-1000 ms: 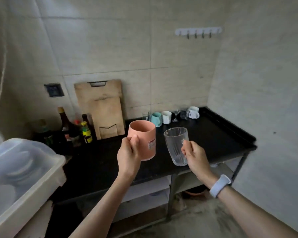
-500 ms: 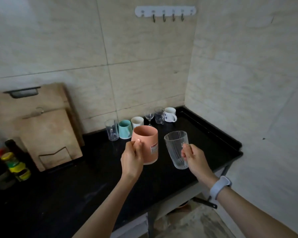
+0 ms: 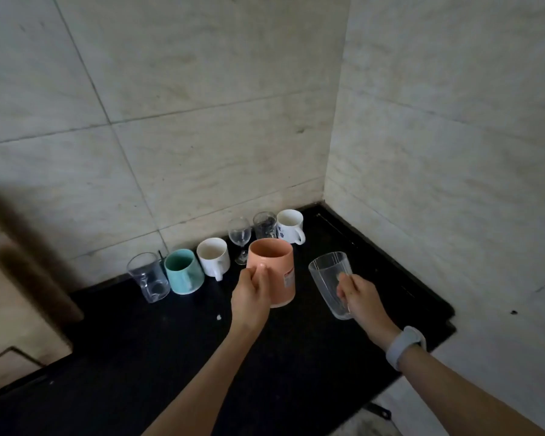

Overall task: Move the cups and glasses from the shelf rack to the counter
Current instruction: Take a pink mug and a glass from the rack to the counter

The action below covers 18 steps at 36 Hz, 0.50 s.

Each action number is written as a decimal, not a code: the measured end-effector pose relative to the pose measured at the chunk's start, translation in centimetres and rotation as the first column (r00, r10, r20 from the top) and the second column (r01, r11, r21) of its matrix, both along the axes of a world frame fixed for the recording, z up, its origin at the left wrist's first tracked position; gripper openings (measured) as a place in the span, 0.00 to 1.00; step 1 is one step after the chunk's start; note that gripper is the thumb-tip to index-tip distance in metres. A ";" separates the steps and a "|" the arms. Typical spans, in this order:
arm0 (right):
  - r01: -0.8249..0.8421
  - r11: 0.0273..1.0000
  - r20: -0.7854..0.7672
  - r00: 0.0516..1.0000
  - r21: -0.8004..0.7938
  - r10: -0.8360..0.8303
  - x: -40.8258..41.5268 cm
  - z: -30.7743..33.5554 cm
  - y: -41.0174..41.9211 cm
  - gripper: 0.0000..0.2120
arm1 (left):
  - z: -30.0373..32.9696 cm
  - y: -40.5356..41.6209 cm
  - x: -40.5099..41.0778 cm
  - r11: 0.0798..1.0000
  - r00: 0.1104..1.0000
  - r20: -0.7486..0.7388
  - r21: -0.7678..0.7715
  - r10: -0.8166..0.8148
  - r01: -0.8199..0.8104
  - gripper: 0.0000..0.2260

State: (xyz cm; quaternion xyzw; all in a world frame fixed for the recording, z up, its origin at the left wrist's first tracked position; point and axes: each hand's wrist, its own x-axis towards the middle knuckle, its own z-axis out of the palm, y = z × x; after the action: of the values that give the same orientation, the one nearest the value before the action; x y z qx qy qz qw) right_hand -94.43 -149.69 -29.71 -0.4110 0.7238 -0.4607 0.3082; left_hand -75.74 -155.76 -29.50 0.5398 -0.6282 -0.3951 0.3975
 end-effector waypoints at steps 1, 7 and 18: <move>0.008 1.000 -0.017 1.000 0.014 -0.008 -0.5 -0.1 -0.9 0.17 | -0.1 -0.9 -0.6 1.000 1.000 -0.002 0.000 -0.010 0.010 0.13; 0.055 0.993 -0.154 0.987 0.101 -0.039 -3.7 -1.3 -5.5 0.17 | -1.2 -5.6 -4.5 0.996 0.996 -0.022 0.020 -0.088 0.089 0.12; 0.149 0.962 -0.077 0.988 0.229 -0.135 -12.5 -6.0 -15.0 0.17 | -6.1 -12.6 -14.4 0.980 0.986 -0.080 0.123 -0.144 0.154 0.17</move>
State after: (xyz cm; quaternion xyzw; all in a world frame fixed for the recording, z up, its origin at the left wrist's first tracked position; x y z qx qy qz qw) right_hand -106.91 -164.71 -35.76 -0.3325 0.8096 -0.3806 0.2985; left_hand -90.11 -168.38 -35.65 0.5014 -0.6256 -0.4822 0.3530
